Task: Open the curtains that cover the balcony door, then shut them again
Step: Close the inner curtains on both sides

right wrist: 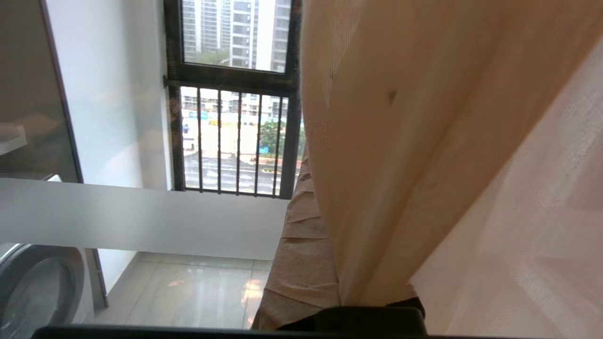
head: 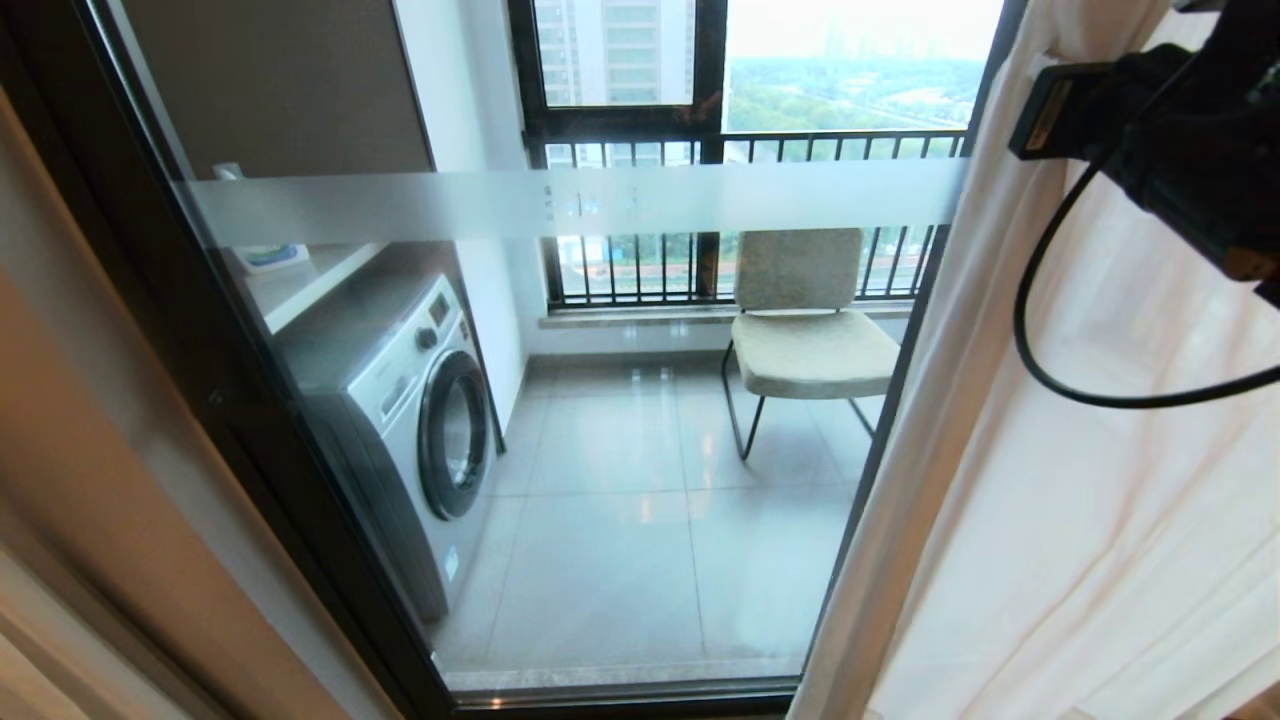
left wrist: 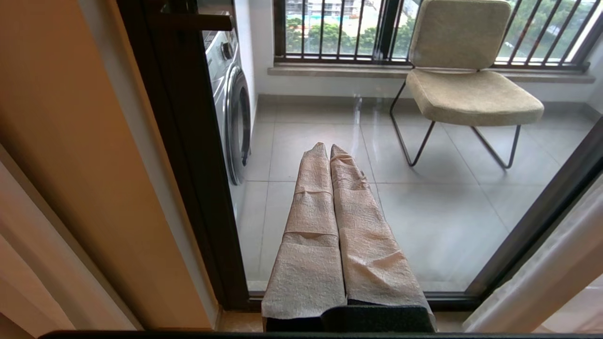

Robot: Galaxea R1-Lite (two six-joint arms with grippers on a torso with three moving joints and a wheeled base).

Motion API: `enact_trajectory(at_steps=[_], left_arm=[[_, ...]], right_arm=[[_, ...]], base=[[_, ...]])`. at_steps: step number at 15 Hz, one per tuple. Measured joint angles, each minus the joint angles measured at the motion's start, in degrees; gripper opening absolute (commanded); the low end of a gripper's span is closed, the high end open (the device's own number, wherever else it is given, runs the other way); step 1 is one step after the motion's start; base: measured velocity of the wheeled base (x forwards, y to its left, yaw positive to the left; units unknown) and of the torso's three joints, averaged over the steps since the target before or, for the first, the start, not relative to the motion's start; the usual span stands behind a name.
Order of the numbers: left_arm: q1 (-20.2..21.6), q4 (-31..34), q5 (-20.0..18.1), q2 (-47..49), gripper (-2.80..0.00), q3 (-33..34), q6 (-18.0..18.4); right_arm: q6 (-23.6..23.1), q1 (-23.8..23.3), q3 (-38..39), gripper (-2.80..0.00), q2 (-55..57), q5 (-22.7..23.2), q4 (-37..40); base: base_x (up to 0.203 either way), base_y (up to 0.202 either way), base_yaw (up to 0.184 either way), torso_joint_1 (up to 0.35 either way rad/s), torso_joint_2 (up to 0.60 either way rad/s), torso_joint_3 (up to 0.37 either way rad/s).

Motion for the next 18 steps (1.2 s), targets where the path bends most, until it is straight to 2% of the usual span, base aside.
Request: enact_trajectory(at_steps=[4, 9, 13, 18], left_arm=[[0.00, 0.00, -0.02, 0.00, -2.80, 0.00, 0.00], [0.00, 0.00, -0.02, 0.00, -2.80, 0.00, 0.00], [0.00, 0.00, -0.02, 0.00, -2.80, 0.00, -0.05], [0.00, -0.01, -0.02, 0.00, -2.80, 0.00, -0.02]], right_arm=[[-4.09, 8.69, -3.38, -2.80, 3.04, -2.16, -0.97], [-10.19, 17.39, -4.63, -2.80, 7.59, -2.32, -7.35], [-11.89, 22.15, -4.95, -2.80, 9.96, -2.33, -9.37], [-12.64, 23.93, -4.91, -2.80, 10.94, -2.96, -9.18]], base=[[0.000, 0.000, 0.000, 0.000, 0.00, 0.000], [0.000, 0.000, 0.000, 0.000, 0.00, 0.000], [0.000, 0.000, 0.000, 0.000, 0.00, 0.000], [0.000, 0.000, 0.000, 0.000, 0.00, 0.000]])
